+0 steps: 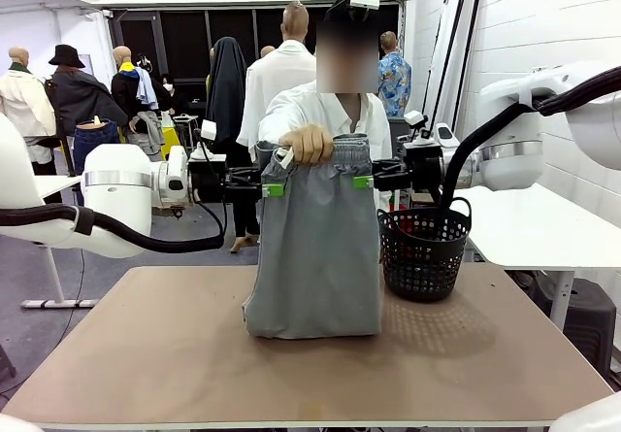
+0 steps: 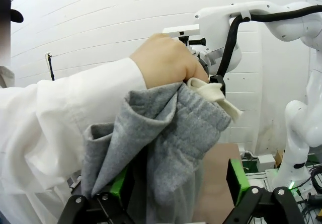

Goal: Fold the training pants.
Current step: Release the ends of the Training pants and then grab the overlapped ends.

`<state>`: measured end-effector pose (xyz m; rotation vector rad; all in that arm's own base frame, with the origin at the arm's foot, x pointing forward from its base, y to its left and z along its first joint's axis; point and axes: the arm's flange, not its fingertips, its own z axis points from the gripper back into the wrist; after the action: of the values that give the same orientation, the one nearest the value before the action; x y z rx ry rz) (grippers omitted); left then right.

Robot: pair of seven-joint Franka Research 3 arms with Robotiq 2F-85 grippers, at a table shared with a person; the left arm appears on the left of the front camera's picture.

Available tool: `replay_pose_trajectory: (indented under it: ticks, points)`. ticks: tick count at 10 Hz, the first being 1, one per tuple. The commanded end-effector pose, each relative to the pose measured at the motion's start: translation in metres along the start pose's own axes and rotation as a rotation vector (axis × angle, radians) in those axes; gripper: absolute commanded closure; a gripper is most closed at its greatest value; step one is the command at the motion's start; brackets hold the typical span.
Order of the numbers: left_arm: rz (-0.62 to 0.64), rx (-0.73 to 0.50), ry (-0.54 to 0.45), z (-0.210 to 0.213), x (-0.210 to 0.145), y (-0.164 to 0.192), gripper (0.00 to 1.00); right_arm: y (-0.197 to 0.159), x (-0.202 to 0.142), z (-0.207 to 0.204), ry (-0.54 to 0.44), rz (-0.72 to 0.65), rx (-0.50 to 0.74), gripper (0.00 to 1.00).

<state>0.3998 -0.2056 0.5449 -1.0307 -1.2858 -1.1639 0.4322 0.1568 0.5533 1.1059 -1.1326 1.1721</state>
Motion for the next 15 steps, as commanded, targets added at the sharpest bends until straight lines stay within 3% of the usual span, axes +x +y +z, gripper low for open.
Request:
replay_pose_trajectory:
  ticks: [1,8,12,15]
  points:
    - [0.011,0.051,-0.01,0.007,-0.002,-0.007,0.02,0.007,-0.003,0.012,0.012,0.012,-0.035,0.0]
    - [-0.031,0.154,-0.003,0.012,0.007,-0.011,0.02,0.013,-0.002,0.026,0.0,0.03,-0.111,0.0]
    - [-0.051,0.092,0.0,0.018,0.003,-0.004,0.02,0.018,-0.004,0.021,-0.005,-0.011,-0.063,0.0]
    - [-0.051,0.128,0.023,0.027,-0.001,-0.002,0.02,0.024,-0.003,0.02,0.001,-0.019,-0.05,0.0]
